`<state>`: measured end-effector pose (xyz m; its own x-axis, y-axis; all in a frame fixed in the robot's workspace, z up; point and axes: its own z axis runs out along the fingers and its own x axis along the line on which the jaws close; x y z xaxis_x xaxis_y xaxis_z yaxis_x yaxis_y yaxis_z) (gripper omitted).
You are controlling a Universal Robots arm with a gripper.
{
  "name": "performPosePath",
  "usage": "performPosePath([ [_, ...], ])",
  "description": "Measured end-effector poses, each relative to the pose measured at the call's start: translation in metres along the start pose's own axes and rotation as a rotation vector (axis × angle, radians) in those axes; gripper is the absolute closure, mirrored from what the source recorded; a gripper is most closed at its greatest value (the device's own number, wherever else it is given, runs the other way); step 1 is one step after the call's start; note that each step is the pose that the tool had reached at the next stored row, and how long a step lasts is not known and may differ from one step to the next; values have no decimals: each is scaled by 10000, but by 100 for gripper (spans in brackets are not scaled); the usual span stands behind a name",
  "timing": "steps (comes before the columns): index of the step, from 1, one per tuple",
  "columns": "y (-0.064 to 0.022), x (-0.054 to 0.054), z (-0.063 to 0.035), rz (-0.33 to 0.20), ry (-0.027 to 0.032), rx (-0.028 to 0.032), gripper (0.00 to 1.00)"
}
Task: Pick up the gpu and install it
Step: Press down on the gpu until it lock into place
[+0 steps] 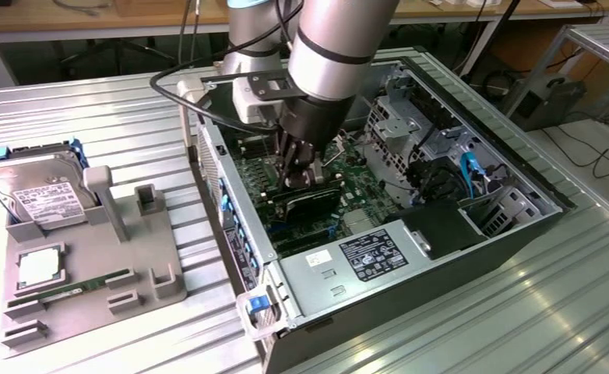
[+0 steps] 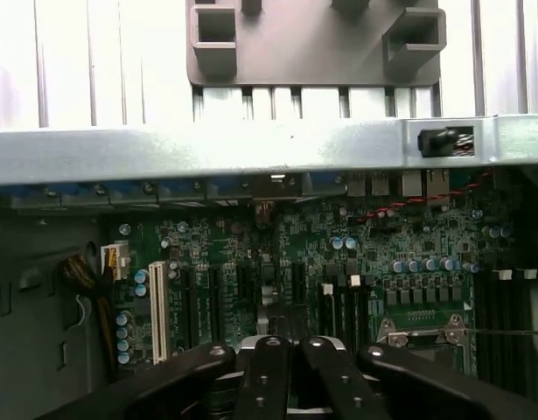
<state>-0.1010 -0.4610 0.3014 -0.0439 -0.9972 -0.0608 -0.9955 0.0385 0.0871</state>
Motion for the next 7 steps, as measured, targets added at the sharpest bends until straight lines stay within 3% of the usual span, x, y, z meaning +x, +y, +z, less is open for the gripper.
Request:
performPosePath([
  [7, 0, 0, -5, 0, -1, 0, 89],
])
